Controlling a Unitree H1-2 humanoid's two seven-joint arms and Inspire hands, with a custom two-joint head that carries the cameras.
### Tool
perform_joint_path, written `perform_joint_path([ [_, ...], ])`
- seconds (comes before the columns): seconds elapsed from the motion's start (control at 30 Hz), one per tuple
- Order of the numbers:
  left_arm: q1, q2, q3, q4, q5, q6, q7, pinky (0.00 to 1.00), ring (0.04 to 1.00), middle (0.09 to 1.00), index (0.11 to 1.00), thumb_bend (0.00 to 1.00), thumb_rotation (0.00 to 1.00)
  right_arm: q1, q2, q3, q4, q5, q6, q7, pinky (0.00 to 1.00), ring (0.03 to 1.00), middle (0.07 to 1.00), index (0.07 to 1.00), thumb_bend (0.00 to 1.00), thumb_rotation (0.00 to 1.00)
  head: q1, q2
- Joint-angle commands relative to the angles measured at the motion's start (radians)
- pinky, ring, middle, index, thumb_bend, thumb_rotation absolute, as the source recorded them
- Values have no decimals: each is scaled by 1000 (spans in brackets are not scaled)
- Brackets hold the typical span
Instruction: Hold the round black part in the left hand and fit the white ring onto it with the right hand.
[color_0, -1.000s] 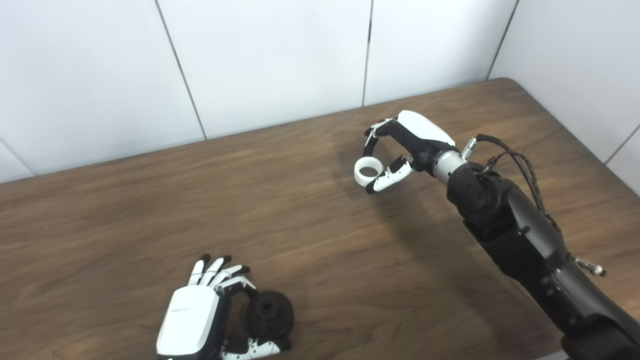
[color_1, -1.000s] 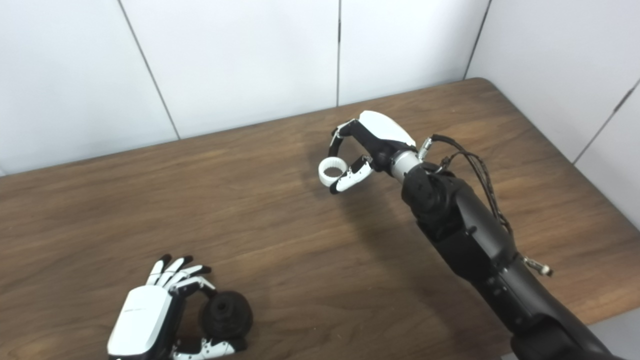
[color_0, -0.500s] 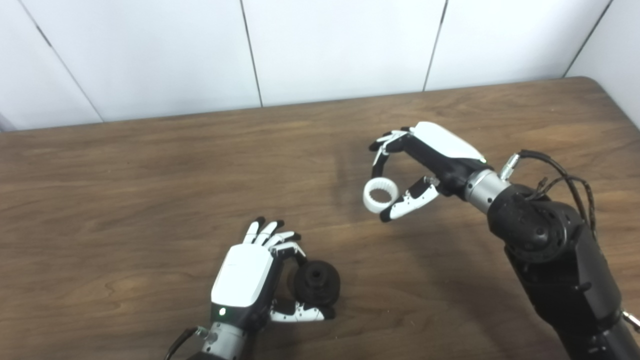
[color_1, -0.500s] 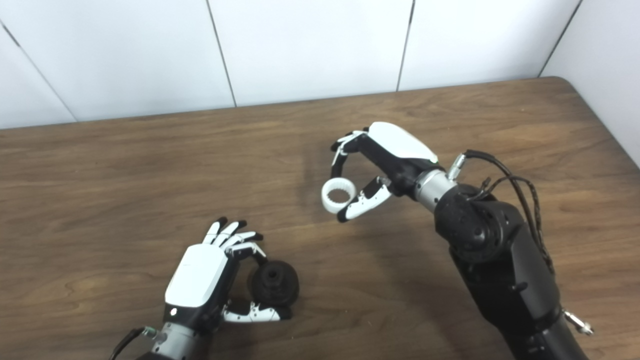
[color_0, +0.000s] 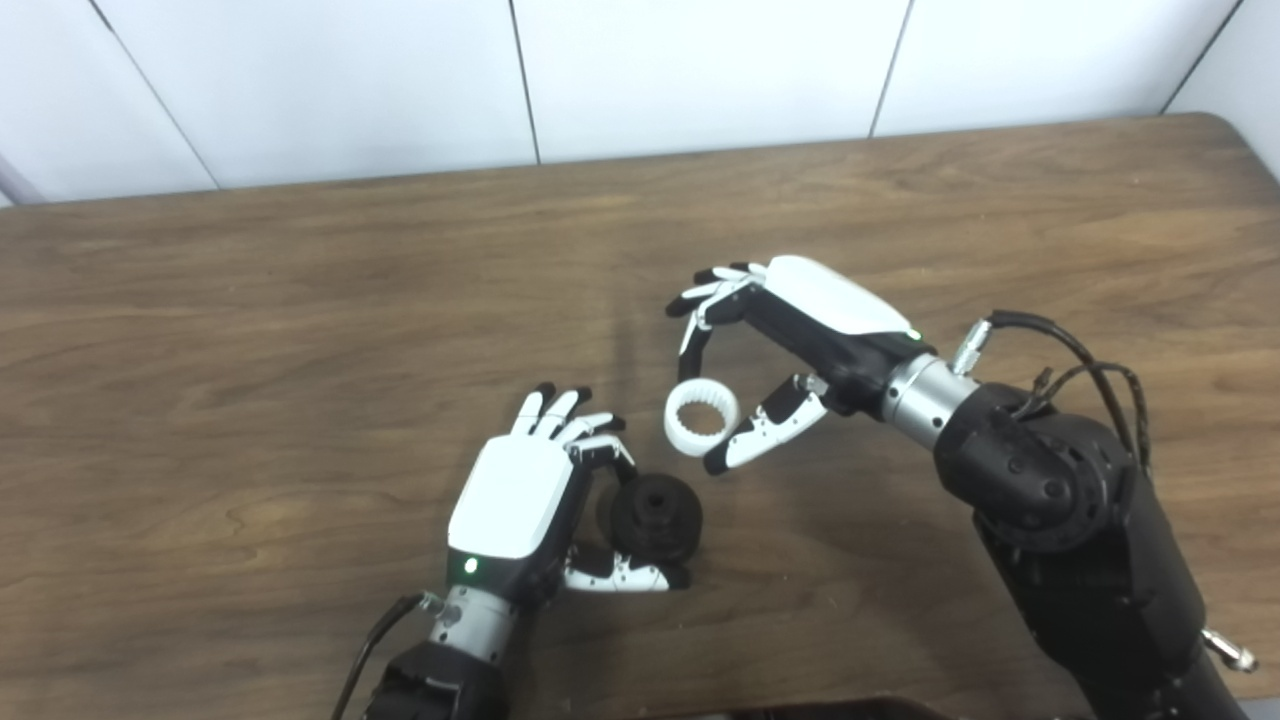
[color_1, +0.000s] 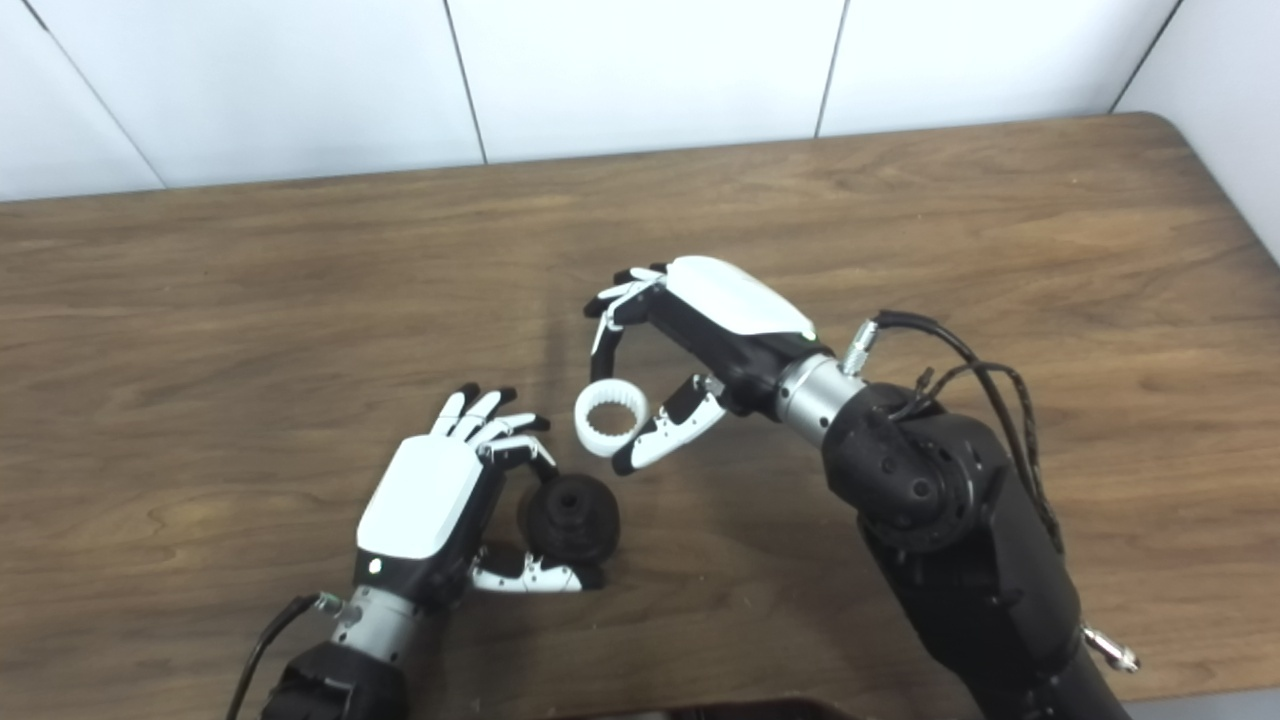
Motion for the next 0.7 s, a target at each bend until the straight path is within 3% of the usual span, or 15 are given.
perform_joint_path([
  [0.0,-15,-10,-5,-3,16,4,-1,1000,933,800,484,523,53,-18,11,4,-38,-10,-11,-5,1000,957,831,483,523,131,-1,4],
  [0.37,-21,-14,-8,-7,28,13,-10,1000,926,799,484,523,53,15,53,23,-51,-24,-4,34,1000,967,836,483,523,129,3,16],
  [0.67,-25,-20,-7,-6,35,15,-10,1000,921,794,484,524,53,18,42,25,-51,-20,-10,52,1000,965,834,483,523,130,9,18],
])
